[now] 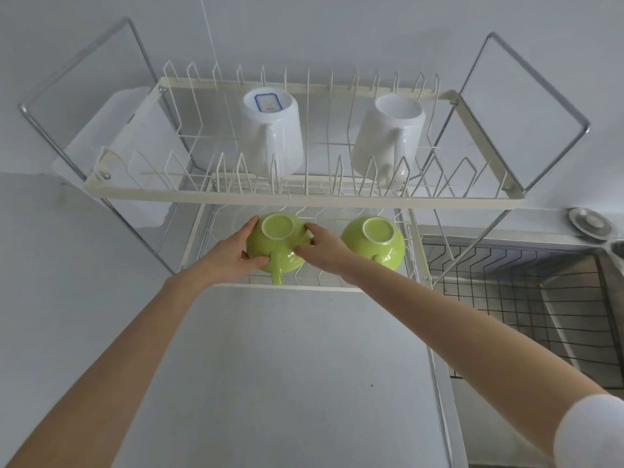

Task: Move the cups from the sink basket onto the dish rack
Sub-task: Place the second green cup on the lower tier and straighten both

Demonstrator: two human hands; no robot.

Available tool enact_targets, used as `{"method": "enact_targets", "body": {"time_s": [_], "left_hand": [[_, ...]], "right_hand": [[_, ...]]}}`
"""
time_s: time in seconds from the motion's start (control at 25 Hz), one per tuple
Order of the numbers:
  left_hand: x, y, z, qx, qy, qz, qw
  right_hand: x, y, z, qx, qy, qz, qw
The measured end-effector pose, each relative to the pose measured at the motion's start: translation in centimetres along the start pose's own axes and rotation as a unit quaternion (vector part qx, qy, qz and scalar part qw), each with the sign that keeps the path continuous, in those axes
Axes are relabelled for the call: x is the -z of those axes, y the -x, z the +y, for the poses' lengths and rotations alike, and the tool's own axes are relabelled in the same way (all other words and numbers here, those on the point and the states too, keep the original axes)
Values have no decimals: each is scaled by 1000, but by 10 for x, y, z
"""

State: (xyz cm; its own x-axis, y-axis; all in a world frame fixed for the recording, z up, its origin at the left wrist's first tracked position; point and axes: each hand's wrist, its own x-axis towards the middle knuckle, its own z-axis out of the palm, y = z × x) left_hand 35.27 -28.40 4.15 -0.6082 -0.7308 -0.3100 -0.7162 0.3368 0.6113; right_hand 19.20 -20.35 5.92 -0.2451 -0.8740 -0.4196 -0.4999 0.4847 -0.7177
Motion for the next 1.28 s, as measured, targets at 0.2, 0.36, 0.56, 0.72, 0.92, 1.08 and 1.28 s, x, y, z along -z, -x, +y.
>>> {"method": "enact_targets", "body": {"time_s": [0.2,0.36,0.56,0.72,0.92,1.08,1.28], "left_hand": [[5,-1,3,-8,-36,3,999],[9,-1,10,-16,-65,9,998],[8,4,12,-6,-54,34,998],[2,2,15,-25,-32,74,996],[-18,-8,21,-28,-28,71,997],[-32,-13,29,-26,-16,110,993],[-45,-18,49,-22,-30,132,990]], "right_hand": [[2,2,3,7,6,3,1000],[6,7,6,15,11,9,1000],[24,17,13,74,35,86,993],[46,27,39,125,169,170,963],[56,31,74,52,213,159,963],[56,28,80,63,165,167,970],[59,27,86,81,156,165,970]]}}
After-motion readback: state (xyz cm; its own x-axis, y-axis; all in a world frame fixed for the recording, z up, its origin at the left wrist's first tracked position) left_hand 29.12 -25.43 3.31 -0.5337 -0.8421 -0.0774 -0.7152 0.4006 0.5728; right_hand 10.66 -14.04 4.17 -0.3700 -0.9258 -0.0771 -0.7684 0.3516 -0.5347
